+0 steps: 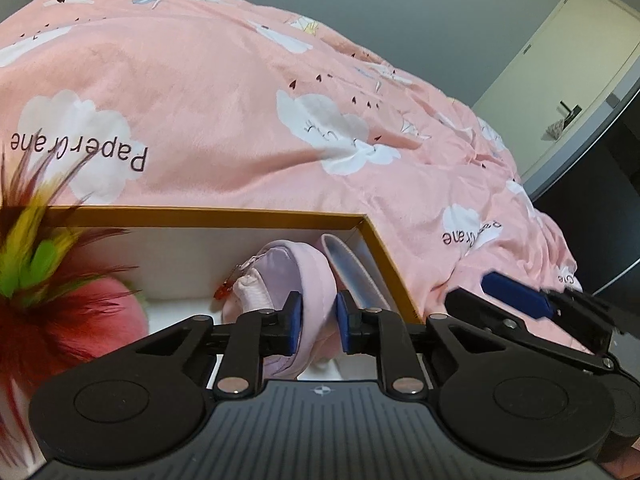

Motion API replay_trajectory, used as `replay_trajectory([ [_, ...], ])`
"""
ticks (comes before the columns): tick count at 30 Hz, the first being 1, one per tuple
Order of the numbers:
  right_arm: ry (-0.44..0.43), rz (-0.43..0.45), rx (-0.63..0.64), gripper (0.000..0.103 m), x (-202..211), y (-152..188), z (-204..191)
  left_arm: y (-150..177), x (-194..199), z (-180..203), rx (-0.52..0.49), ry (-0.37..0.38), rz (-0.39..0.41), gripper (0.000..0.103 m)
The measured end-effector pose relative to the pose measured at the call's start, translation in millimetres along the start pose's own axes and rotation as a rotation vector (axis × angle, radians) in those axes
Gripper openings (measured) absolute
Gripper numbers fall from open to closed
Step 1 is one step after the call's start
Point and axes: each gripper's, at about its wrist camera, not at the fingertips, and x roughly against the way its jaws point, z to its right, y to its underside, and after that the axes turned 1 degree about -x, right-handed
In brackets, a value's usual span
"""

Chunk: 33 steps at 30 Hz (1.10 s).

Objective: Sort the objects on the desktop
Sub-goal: 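Open the right tool to drop the pink wallet into the box, then lower the pink pouch into the box and open the left tool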

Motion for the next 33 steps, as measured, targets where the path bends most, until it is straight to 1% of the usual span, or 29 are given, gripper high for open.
replay_trajectory([
  [5,-0.001,-0.027,-0.104,0.042,0,11,20,-3,-7,6,0.019,0.034,0.033,0.019],
  [11,-0.013,-0.034,-0.12,0.042,-1,20,25,-2,-10,19,-0.019,0.087,0.072,0.018],
  [12,-0.015,-0.038,-0.121,0.042,-1,21,24,-2,-12,19,-0.024,0.087,0.071,0.018],
  [14,-0.021,-0.045,-0.125,0.042,-3,24,25,0,-17,17,-0.016,0.055,0.04,0.018],
  [21,-0.037,-0.061,-0.122,0.042,-3,31,25,6,-15,15,-0.011,0.055,0.038,0.021],
  [24,-0.046,-0.066,-0.119,0.042,-2,31,22,6,-13,17,-0.028,0.035,0.038,0.022],
  [27,-0.05,-0.068,-0.116,0.042,-2,31,22,6,-12,21,-0.05,0.006,0.031,0.028],
  [29,-0.055,-0.07,-0.115,0.042,0,30,21,7,-10,22,-0.063,-0.019,0.028,0.038],
  [30,-0.059,-0.071,-0.115,0.042,1,30,20,8,-9,23,-0.068,-0.031,0.031,0.04],
  [31,-0.059,-0.072,-0.114,0.042,2,30,20,8,-7,24,-0.071,-0.04,0.038,0.046],
  [32,-0.056,-0.072,-0.111,0.042,2,30,19,9,-5,24,-0.073,-0.039,0.044,0.049],
  [33,-0.053,-0.071,-0.108,0.042,4,30,18,9,-2,25,-0.073,-0.035,0.052,0.05],
])
